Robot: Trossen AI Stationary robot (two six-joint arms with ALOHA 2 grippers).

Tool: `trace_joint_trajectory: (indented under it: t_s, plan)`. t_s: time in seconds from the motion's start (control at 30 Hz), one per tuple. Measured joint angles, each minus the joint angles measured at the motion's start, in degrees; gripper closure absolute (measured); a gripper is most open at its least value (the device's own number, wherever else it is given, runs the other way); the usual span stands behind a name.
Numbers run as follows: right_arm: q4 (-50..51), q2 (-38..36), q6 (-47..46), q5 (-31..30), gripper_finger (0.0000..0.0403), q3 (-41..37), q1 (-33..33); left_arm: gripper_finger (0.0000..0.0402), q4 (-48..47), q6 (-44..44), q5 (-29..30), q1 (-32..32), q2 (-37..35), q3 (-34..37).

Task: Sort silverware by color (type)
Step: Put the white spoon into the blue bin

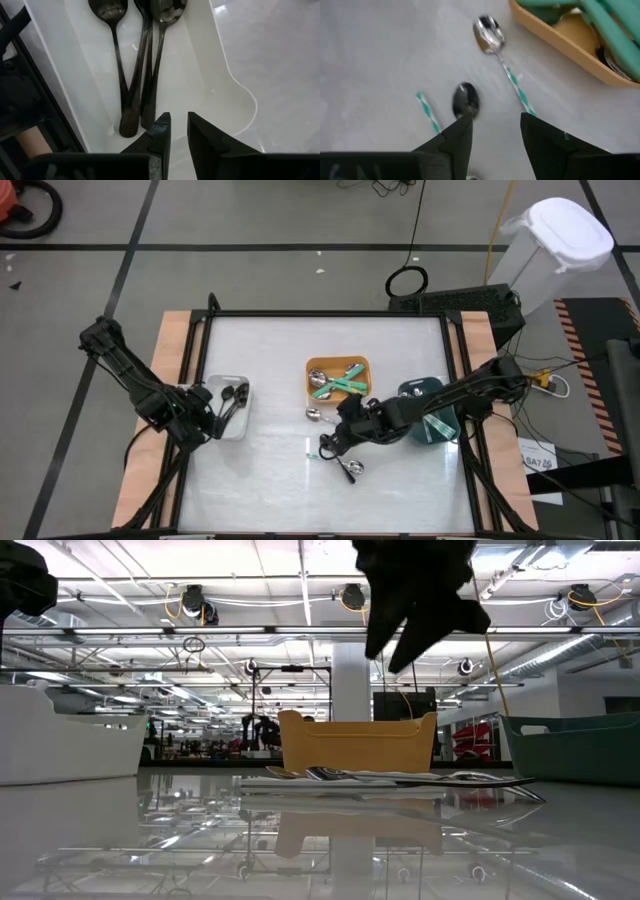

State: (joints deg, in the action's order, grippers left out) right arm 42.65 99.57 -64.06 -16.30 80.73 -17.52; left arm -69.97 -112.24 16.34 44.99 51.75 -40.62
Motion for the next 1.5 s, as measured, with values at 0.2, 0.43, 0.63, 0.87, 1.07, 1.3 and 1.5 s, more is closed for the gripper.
trace_joint_trajectory:
  t_s: [0.2, 0.43, 0.63, 0.87, 1.07, 1.3, 1.5]
  plan:
    - [3.22, 1.64, 7.71, 6.27, 0.0241, 0.0, 4.6, 0.0335, 1.6, -0.51, -0.85, 0.01, -0.07, -0.05]
    - [5.27, 1.64, 16.09, 10.59, 0.0225, 0.0, 10.61, 0.0334, 4.62, -0.21, -0.87, 0.01, -0.07, -0.09]
    - [5.07, 1.64, 21.32, 10.54, 0.0194, 0.0, 12.04, 0.0334, 7.16, 1.73, -0.85, 0.02, -0.07, -0.09]
    - [1.5, 2.5, 31.6, 9.94, 0.0185, 0.0, 9.98, 0.0334, 9.11, 4.41, -0.4, 0.03, -0.07, -0.09]
    - [-1.91, 6.79, 40.62, 12.13, 0.0198, -0.02, 8.8, 0.0334, 9.88, 5.22, 1.0, 0.01, 0.02, -0.85]
    - [-2.59, 12.16, 41.15, 12.09, 0.0202, -0.09, 8.81, 0.0334, 8.23, 13.01, 8.85, -0.06, 0.06, -6.81]
    - [-2.63, 14.8, 40.81, 12.11, 0.0202, -0.09, 8.79, 0.0334, 1.83, 13.2, 10.15, -0.06, 0.37, -10.59]
